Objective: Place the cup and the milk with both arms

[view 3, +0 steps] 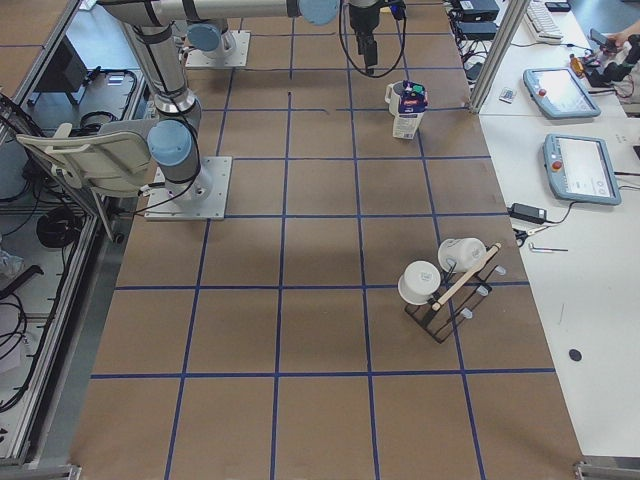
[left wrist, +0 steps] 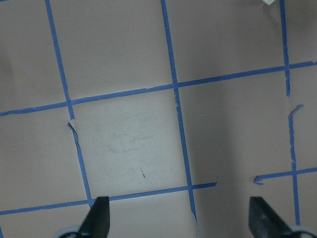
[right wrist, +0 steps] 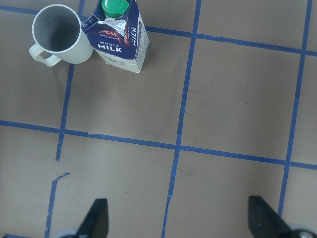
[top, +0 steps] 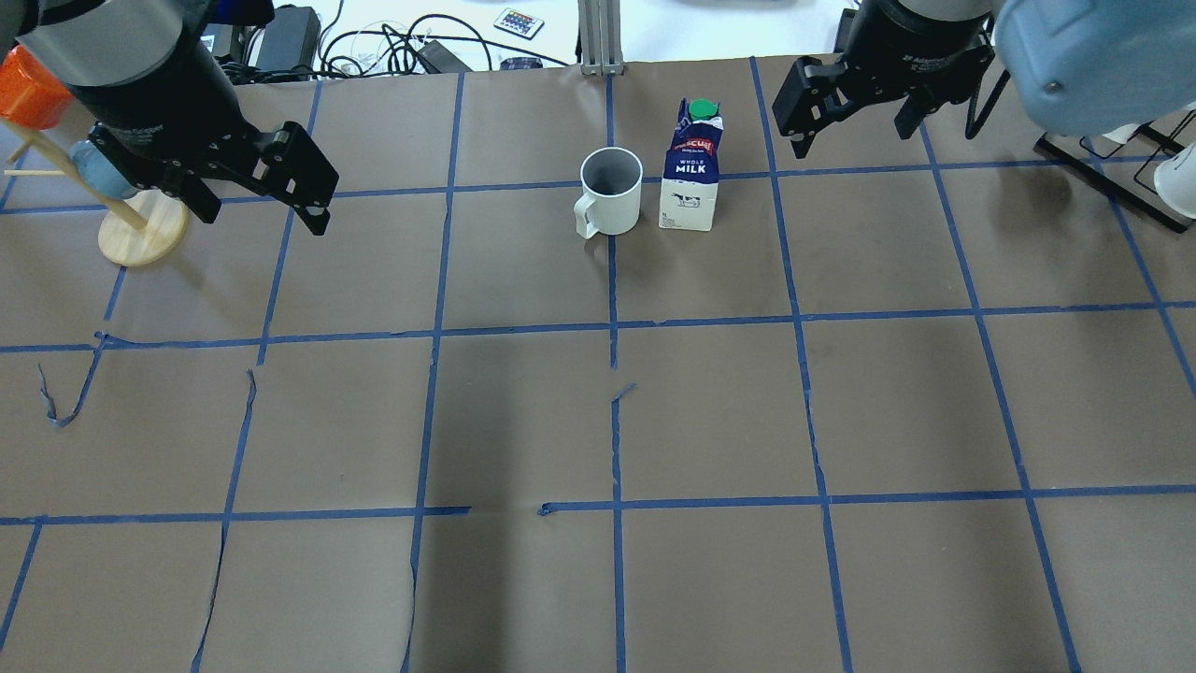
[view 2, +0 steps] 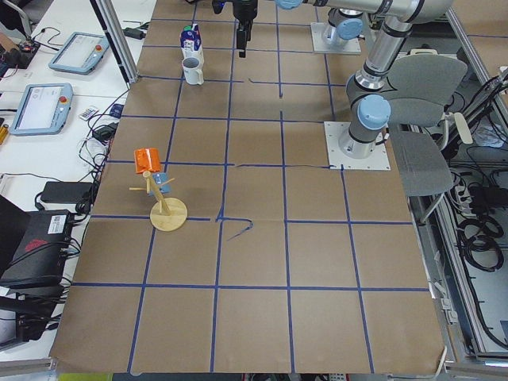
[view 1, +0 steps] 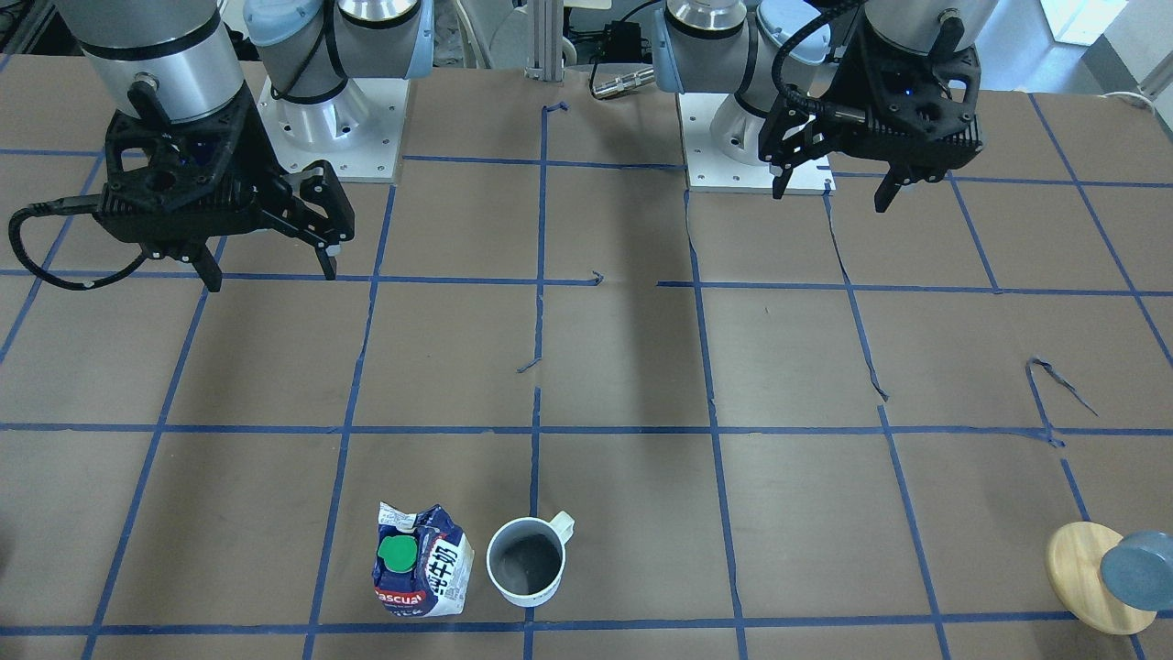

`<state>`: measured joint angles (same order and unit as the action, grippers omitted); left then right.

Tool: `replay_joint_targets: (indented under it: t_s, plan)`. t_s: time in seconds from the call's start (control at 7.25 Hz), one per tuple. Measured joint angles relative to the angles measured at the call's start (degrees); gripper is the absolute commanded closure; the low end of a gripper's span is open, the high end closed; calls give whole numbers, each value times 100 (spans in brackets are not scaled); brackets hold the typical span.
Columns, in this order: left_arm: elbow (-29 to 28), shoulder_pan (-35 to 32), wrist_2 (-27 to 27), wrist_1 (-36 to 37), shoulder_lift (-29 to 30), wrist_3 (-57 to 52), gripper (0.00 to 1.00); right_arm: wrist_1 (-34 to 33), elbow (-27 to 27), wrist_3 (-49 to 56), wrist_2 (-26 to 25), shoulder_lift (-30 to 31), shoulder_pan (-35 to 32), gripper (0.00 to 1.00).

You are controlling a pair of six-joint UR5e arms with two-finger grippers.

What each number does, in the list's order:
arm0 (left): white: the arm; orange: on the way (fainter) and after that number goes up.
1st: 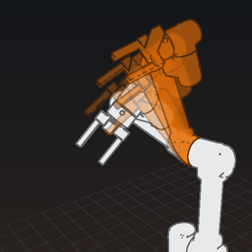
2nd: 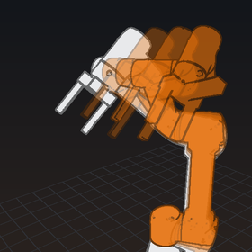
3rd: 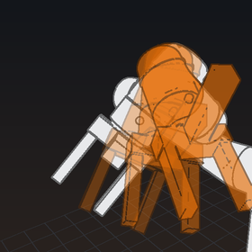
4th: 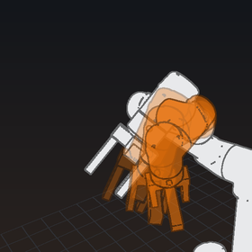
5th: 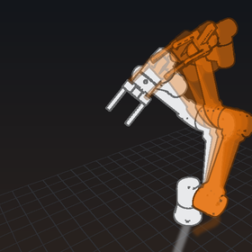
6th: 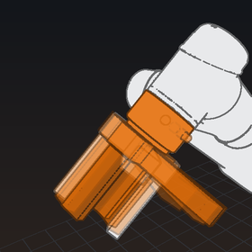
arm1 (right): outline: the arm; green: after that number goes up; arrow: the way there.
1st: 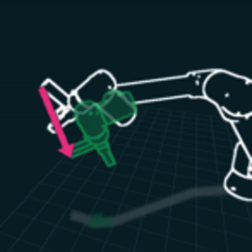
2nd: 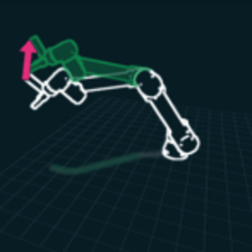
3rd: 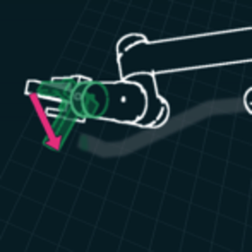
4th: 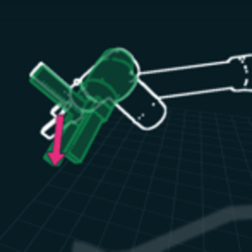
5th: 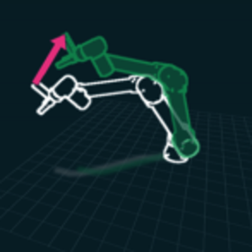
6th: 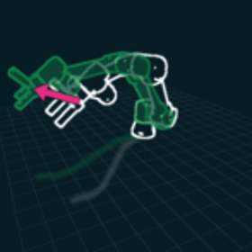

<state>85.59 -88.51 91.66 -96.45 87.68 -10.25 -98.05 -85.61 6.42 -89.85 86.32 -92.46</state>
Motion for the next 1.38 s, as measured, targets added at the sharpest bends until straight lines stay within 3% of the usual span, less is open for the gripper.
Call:
replay_joint_targets:
  t_s: [1.38]
  plan:
    - [0,-5,8,12,-5,-12,0,-99,-18,-11,76,-36,0,0]
